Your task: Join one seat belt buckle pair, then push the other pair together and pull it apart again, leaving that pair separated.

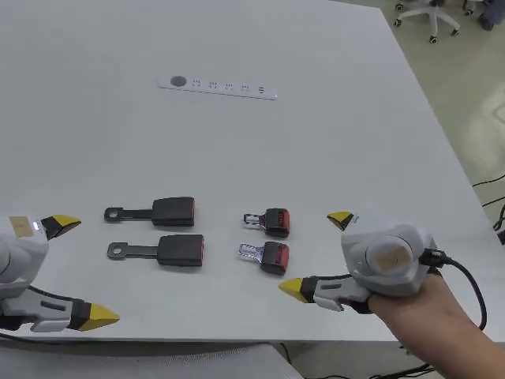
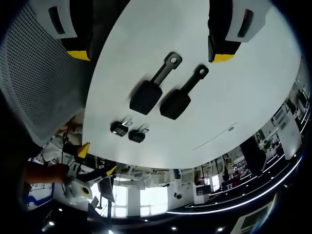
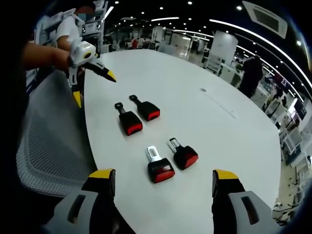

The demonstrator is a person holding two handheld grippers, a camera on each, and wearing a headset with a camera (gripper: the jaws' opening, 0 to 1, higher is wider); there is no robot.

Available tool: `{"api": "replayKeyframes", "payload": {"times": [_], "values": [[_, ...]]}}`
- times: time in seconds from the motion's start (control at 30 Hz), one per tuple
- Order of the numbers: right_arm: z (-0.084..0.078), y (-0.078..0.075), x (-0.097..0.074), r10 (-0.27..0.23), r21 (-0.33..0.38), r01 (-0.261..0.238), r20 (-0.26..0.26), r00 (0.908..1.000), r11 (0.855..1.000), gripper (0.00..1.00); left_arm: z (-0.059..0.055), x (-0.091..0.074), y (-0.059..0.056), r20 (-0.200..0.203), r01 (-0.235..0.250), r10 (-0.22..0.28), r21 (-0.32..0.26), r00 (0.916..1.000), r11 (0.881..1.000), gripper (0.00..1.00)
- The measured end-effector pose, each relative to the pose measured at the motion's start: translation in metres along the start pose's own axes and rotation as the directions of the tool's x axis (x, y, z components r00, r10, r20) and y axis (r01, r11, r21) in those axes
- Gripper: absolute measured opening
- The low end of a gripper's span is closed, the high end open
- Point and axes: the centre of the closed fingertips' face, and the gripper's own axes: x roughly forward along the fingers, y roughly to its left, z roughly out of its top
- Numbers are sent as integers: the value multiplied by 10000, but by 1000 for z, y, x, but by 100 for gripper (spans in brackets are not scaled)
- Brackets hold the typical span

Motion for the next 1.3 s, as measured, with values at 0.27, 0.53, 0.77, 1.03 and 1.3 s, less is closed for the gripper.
{"api": "replayKeyframes", "payload": {"times": [0.27,0.53,0.77,1.03,1.3], "values": [[2,8,1,199,-426,-199,9,9998,9989,80,2,-1,-2,-123,44,-43,127,9999,9999,97],[4,12,1,365,-724,-372,-109,9993,9967,69,3,-2,1,-24,164,-164,254,9999,9995,91],[6,7,3,359,-746,-368,-129,9993,9965,67,8,-1,0,-21,153,-153,292,9999,9995,90],[1,9,6,656,-1203,-694,-357,9972,9903,63,10,5,-7,-131,311,-306,407,9994,9987,85],[-3,14,12,950,-1264,-999,-443,9945,9869,56,7,13,-5,-342,429,-409,593,9986,9973,79]]}}
